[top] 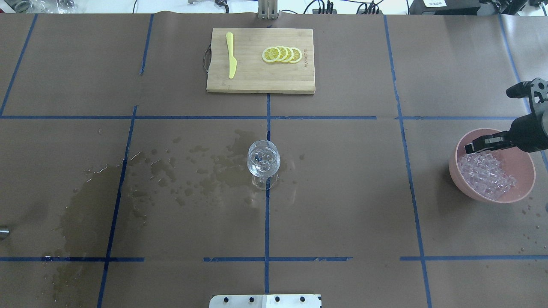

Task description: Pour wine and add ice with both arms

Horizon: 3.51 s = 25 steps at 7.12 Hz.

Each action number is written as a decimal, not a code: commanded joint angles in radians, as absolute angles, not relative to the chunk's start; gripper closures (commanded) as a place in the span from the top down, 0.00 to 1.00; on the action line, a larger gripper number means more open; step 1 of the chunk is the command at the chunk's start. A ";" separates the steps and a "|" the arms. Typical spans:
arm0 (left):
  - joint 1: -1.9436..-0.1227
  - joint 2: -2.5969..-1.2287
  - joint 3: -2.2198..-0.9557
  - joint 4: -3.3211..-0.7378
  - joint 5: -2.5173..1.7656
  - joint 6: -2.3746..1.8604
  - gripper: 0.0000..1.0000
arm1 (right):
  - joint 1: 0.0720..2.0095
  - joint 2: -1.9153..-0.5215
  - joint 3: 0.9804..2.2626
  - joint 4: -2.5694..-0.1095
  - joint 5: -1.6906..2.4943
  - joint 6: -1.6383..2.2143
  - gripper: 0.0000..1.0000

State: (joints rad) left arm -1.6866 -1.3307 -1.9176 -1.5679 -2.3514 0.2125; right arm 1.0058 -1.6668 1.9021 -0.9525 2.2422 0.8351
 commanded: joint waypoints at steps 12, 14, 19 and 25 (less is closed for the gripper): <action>-1.687 -1.252 -1.855 -1.799 -2.413 0.296 1.00 | 0.483 -0.879 1.952 -1.509 1.795 1.598 0.00; -1.687 -1.223 -1.838 -1.893 -2.413 0.290 1.00 | 0.483 -0.868 1.927 -1.509 1.793 1.592 0.17; -1.687 -1.224 -1.829 -1.885 -2.413 0.256 1.00 | 0.610 -1.002 2.014 -1.514 1.921 1.525 1.00; -1.686 -1.273 -1.827 -1.888 -2.404 0.086 1.00 | 1.246 -1.581 1.944 -1.505 2.282 0.487 1.00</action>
State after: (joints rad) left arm -1.6869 -1.2723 -1.8290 -1.8898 -2.4029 0.0945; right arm 1.0947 -1.4836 2.0125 -1.5062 2.1960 0.7276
